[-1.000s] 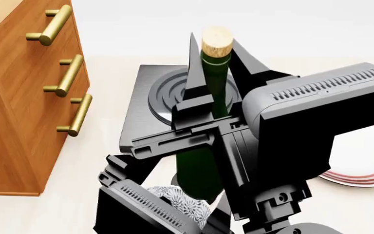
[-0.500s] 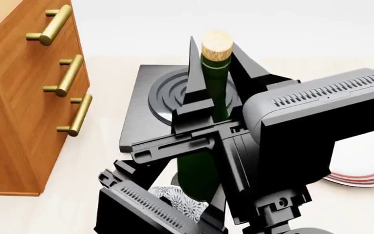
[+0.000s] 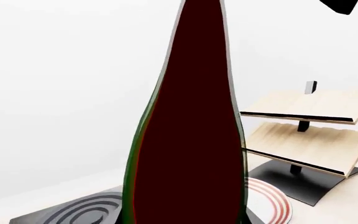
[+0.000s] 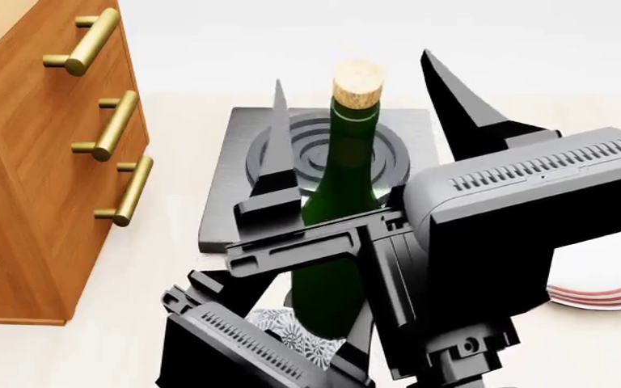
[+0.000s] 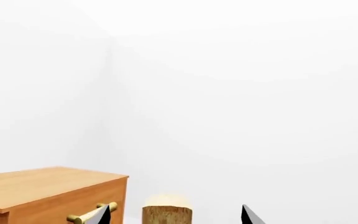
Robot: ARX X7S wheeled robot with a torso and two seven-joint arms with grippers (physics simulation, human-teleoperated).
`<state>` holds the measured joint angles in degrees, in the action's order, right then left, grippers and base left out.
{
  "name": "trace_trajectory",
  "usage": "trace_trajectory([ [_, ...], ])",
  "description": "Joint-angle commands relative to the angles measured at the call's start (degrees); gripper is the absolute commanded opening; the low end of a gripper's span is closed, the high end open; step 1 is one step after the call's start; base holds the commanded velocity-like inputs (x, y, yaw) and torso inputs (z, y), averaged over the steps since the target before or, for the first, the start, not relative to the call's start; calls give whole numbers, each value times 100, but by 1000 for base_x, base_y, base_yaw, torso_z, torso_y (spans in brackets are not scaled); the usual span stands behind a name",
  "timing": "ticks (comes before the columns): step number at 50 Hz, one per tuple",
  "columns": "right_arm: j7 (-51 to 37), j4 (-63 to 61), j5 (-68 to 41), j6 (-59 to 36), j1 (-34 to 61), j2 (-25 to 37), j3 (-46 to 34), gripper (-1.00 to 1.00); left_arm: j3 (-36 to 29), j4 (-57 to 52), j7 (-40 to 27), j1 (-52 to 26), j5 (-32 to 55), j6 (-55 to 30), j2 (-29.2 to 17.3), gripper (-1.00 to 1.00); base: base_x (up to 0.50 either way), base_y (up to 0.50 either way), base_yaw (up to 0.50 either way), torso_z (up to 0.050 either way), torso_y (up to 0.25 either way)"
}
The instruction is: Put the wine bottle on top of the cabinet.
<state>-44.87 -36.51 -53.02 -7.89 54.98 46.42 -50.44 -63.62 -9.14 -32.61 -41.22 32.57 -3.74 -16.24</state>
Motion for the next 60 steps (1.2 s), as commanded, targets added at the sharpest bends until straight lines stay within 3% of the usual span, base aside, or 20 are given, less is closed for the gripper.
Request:
trace_trajectory([
  [1, -98, -125, 209, 126, -342, 82, -74, 100, 53, -44, -58, -72, 107, 25, 2, -100, 0, 0, 0, 0, 0],
  [26, -1486, -2198, 1573, 151, -1615, 1053, -392, 100, 226, 395, -15, -211, 99, 37, -132, -100, 0, 0, 0, 0, 0],
  [44, -1743, -1895, 2074, 758, -2364, 1358, -603, 100, 576, 353, -231, -532, 245, -200, -417, -100, 0, 0, 0, 1, 1],
  [60, -1749, -1239, 2640, 1242, -2745, 1055, -719, 100, 1104, 115, -468, -1369, 606, -855, -806, -100, 0, 0, 0, 0, 1],
])
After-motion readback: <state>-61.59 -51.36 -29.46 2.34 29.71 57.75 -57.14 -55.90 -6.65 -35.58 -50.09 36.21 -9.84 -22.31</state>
